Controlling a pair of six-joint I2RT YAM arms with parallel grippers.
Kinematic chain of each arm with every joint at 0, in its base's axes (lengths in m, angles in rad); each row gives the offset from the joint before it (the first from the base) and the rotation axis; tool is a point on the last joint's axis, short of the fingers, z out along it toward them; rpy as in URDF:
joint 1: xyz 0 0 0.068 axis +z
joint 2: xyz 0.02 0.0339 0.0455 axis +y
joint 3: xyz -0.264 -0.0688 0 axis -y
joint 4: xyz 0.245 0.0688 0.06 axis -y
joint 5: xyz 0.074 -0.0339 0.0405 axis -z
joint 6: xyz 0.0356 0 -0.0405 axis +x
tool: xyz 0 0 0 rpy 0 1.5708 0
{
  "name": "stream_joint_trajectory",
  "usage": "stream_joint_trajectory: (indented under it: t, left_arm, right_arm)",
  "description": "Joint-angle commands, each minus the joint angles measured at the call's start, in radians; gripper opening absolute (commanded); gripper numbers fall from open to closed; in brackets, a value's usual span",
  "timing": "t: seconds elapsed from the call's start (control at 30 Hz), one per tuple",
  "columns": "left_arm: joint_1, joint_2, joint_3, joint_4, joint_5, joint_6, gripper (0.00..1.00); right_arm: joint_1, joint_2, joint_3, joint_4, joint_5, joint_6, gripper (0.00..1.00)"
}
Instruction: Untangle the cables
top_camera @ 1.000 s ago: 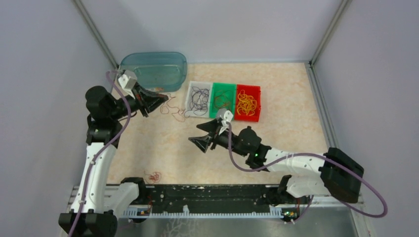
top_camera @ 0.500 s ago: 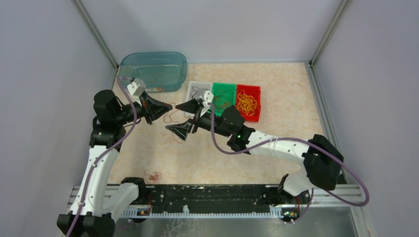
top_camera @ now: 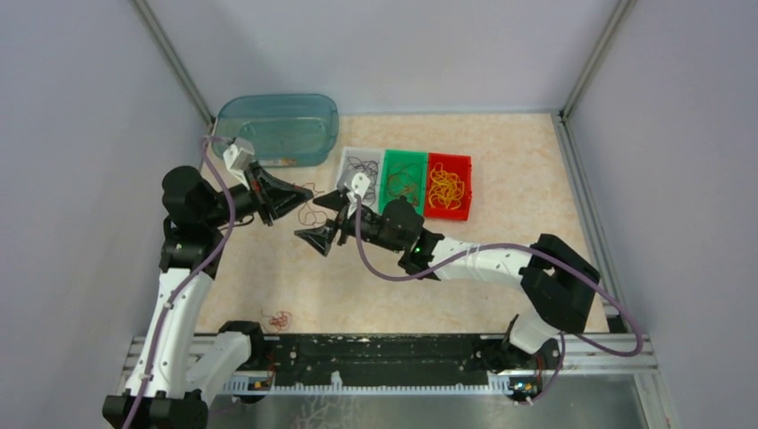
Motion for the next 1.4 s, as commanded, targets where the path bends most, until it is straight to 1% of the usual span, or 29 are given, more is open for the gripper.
stream_joint_trajectory:
  t: [0.0, 0.07, 0.1, 0.13, 0.17, 0.2, 0.23, 0.27, 0.3, 0.37, 0.43, 0.47, 0.5, 0.57, 0.67, 0.73, 0.77, 0.8, 0.87, 0.93, 1.03, 1.1, 1.2, 1.27, 1.33, 1.37]
  left_arm:
    - [-0.009, -0.024, -0.001, 0.071, 0.033, -0.12, 0.02]
    - [-0.007, -0.03, -0.004, 0.073, 0.033, -0.125, 0.02]
    - [-0.008, -0.032, -0.007, 0.072, 0.028, -0.124, 0.02]
    - [-0.007, -0.035, -0.011, 0.072, 0.025, -0.122, 0.03]
    - [-0.007, -0.037, -0.014, 0.066, 0.02, -0.117, 0.06]
    - [-0.007, -0.037, -0.015, 0.057, 0.015, -0.113, 0.09]
    - [-0.008, -0.036, -0.016, 0.048, 0.013, -0.109, 0.12]
    - [-0.007, -0.036, -0.017, 0.038, 0.008, -0.104, 0.18]
    - [-0.008, -0.036, -0.017, 0.028, -0.003, -0.097, 0.3]
    - [-0.007, -0.032, -0.009, -0.014, -0.046, -0.052, 0.61]
    - [-0.007, -0.017, 0.024, -0.112, -0.085, 0.032, 0.85]
    - [-0.007, -0.009, 0.048, -0.172, -0.105, 0.087, 0.96]
    - [-0.007, 0.002, 0.071, -0.23, -0.12, 0.149, 0.99]
    - [-0.007, 0.034, 0.128, -0.362, -0.137, 0.283, 1.0]
    - [-0.007, 0.086, 0.19, -0.577, -0.143, 0.547, 1.0]
    - [-0.007, 0.119, 0.21, -0.742, -0.137, 0.763, 0.99]
    - [-0.007, 0.134, 0.209, -0.838, -0.132, 0.938, 0.99]
    - [-0.008, 0.146, 0.2, -0.918, -0.141, 1.053, 0.99]
    - [-0.008, 0.172, 0.155, -1.053, -0.19, 1.275, 0.99]
    - [-0.008, 0.19, 0.088, -1.133, -0.267, 1.437, 0.99]
    - [-0.007, 0.189, -0.018, -1.163, -0.366, 1.584, 0.99]
    - [-0.007, 0.173, -0.085, -1.128, -0.416, 1.629, 0.97]
    - [-0.007, 0.156, -0.164, -1.106, -0.438, 1.703, 0.92]
    - [-0.008, 0.145, -0.21, -1.097, -0.446, 1.731, 0.87]
    - [-0.008, 0.144, -0.255, -1.095, -0.463, 1.766, 0.83]
    - [-0.008, 0.145, -0.275, -1.094, -0.473, 1.781, 0.82]
  right_arm:
    - [0.012, 0.046, 0.06, 0.095, 0.087, -0.04, 0.84]
    - [0.013, 0.056, 0.064, 0.128, 0.098, -0.037, 0.77]
    - [0.013, 0.057, 0.067, 0.137, 0.098, -0.035, 0.72]
    - [0.013, 0.056, 0.069, 0.14, 0.097, -0.033, 0.65]
    - [0.013, 0.054, 0.071, 0.136, 0.096, -0.034, 0.56]
    - [0.013, 0.049, 0.072, 0.13, 0.096, -0.038, 0.42]
    - [0.01, 0.043, 0.073, 0.12, 0.091, -0.037, 0.23]
    - [0.004, 0.036, 0.072, 0.107, 0.089, -0.025, 0.06]
    - [-0.006, 0.028, 0.067, 0.103, 0.085, 0.0, 0.0]
    - [-0.042, 0.01, 0.046, 0.106, 0.072, 0.063, 0.0]
    - [-0.086, -0.018, 0.021, 0.075, 0.062, 0.109, 0.0]
    - [-0.108, -0.035, 0.008, 0.046, 0.062, 0.118, 0.0]
    - [-0.136, -0.056, -0.004, 0.007, 0.064, 0.121, 0.0]
    - [-0.193, -0.085, -0.003, -0.13, 0.053, 0.109, 0.0]
    - [-0.272, -0.101, 0.048, -0.417, 0.116, 0.064, 0.0]
    - [-0.335, -0.097, 0.063, -0.531, 0.14, 0.067, 0.0]
    - [-0.369, -0.086, 0.08, -0.578, 0.151, 0.076, 0.0]
    - [-0.396, -0.073, 0.094, -0.625, 0.167, 0.086, 0.0]
    - [-0.438, -0.037, 0.13, -0.708, 0.217, 0.095, 0.0]
    - [-0.466, 0.012, 0.177, -0.773, 0.22, 0.111, 0.0]
    - [-0.473, 0.082, 0.232, -0.808, 0.222, 0.135, 0.0]
    - [-0.473, 0.145, 0.277, -0.812, 0.213, 0.154, 0.0]
    - [-0.476, 0.232, 0.349, -0.84, 0.242, 0.19, 0.0]
    - [-0.481, 0.288, 0.399, -0.862, 0.263, 0.215, 0.04]
    - [-0.489, 0.324, 0.43, -0.874, 0.288, 0.241, 0.12]
    - [-0.494, 0.335, 0.437, -0.874, 0.3, 0.248, 0.15]
